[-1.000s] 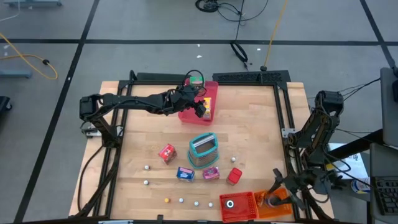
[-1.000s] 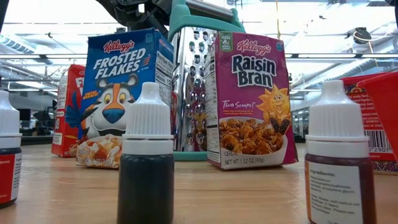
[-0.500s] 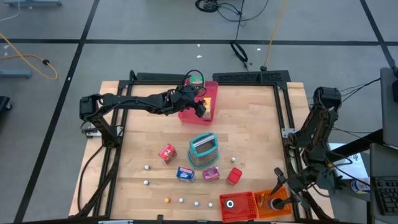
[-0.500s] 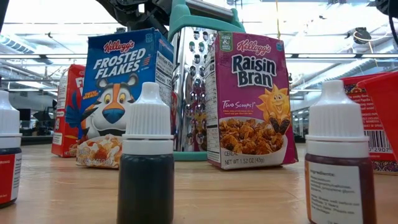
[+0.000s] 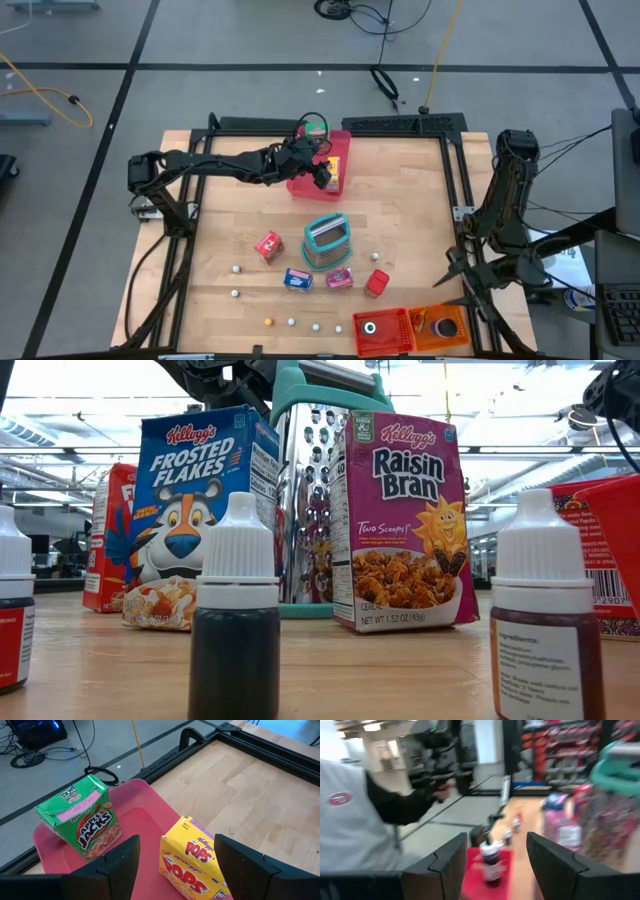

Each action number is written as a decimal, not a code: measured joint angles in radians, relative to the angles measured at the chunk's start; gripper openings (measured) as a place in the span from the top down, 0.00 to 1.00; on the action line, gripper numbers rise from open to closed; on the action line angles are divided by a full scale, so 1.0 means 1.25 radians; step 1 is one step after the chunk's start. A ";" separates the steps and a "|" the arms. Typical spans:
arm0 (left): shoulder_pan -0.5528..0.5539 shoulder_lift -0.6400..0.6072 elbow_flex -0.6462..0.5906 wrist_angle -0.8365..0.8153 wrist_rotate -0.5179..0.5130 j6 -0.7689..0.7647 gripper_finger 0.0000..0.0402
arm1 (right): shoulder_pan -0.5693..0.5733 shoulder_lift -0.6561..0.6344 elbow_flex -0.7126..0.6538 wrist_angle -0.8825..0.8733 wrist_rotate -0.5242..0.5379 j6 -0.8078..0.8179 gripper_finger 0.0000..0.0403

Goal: Pick & Place Kitchen Items
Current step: Put the red seasoning can into the orange bin

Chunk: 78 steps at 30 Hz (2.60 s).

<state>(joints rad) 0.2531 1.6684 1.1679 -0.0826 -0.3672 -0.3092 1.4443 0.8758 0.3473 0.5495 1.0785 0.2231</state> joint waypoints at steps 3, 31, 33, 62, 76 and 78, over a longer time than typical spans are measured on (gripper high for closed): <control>0.000 0.000 0.000 0.000 0.000 0.009 0.36 | -0.021 -0.029 0.000 0.000 0.027 -0.043 0.51; 0.000 0.000 0.000 0.001 0.002 0.032 0.36 | -0.350 -0.195 0.000 -0.079 0.027 -0.212 0.51; 0.000 0.000 0.000 0.003 0.002 0.036 0.36 | -0.379 -0.195 0.000 -0.079 -0.019 -0.216 0.51; 0.000 0.000 0.000 0.003 0.002 0.038 0.36 | -0.675 -0.052 0.001 -0.303 -0.657 0.066 0.51; 0.000 0.000 0.000 0.004 0.002 0.032 0.36 | -0.696 0.012 0.001 -0.323 -0.728 0.081 0.51; 0.000 0.000 0.000 0.004 0.002 0.030 0.36 | -0.706 0.023 0.001 -0.324 -0.751 0.084 0.51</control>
<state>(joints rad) 0.2527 1.6680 1.1679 -0.0772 -0.3653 -0.2718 0.5624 0.9040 0.3481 0.1451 0.1403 0.3283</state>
